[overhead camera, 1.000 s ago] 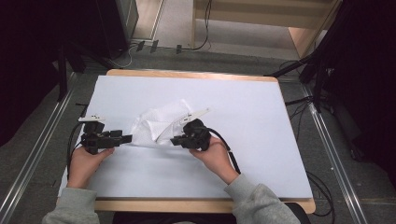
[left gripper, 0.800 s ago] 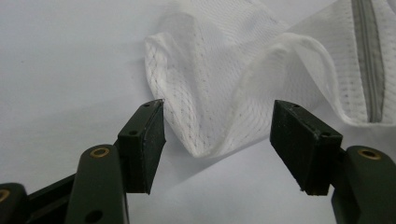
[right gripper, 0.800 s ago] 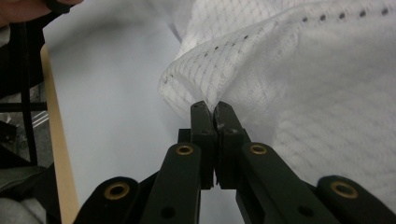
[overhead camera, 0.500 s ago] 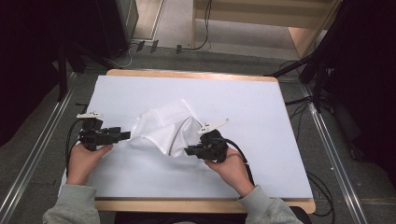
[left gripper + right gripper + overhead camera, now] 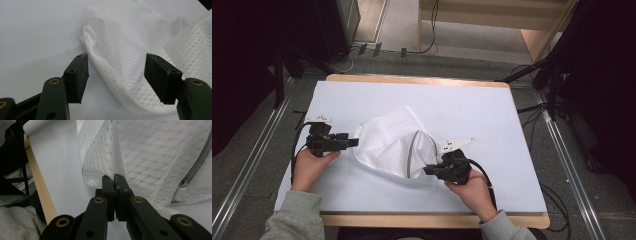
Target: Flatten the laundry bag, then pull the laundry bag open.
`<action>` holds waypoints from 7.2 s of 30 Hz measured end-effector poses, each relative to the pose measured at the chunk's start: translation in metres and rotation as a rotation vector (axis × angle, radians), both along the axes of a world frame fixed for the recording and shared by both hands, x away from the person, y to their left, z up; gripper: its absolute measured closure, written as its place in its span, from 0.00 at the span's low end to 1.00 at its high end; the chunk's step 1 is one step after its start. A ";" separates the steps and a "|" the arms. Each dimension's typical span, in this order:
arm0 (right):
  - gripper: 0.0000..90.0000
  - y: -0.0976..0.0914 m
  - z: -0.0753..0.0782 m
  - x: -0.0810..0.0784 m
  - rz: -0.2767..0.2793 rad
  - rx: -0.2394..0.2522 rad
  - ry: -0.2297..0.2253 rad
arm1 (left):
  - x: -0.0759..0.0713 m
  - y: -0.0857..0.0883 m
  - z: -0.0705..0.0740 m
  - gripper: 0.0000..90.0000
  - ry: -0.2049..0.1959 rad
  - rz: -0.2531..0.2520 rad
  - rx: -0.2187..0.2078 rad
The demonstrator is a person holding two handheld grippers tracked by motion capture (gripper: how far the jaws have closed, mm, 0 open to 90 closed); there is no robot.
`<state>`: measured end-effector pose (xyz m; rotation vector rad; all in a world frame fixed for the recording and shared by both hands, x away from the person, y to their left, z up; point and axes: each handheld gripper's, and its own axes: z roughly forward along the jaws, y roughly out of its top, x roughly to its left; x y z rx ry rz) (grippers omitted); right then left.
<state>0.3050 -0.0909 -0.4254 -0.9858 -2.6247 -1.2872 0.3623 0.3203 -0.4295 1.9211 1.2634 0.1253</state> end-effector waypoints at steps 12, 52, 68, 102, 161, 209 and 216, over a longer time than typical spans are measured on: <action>0.98 -0.008 -0.005 -0.018 -0.005 -0.017 0.021 | 0.014 -0.015 -0.001 0.41 0.004 -0.021 0.004; 0.85 -0.035 -0.001 0.092 -0.204 -0.042 -0.083 | -0.023 -0.009 0.000 0.44 0.029 0.027 0.044; 0.78 0.007 -0.021 0.143 -0.153 -0.072 -0.058 | -0.013 -0.008 -0.004 0.60 0.027 0.112 0.073; 1.00 0.024 -0.039 0.161 -0.167 -0.123 -0.028 | 0.014 0.018 -0.003 1.00 0.030 0.187 0.010; 0.78 -0.107 -0.014 0.055 -0.381 -0.052 -0.100 | 0.004 -0.114 0.003 0.62 0.026 -0.200 0.018; 0.69 -0.104 -0.033 0.049 -0.371 -0.076 -0.044 | 0.041 -0.147 -0.023 1.00 0.067 -0.214 0.060; 0.69 -0.101 -0.038 0.051 -0.358 -0.093 -0.018 | 0.045 -0.132 -0.016 1.00 0.081 -0.200 0.054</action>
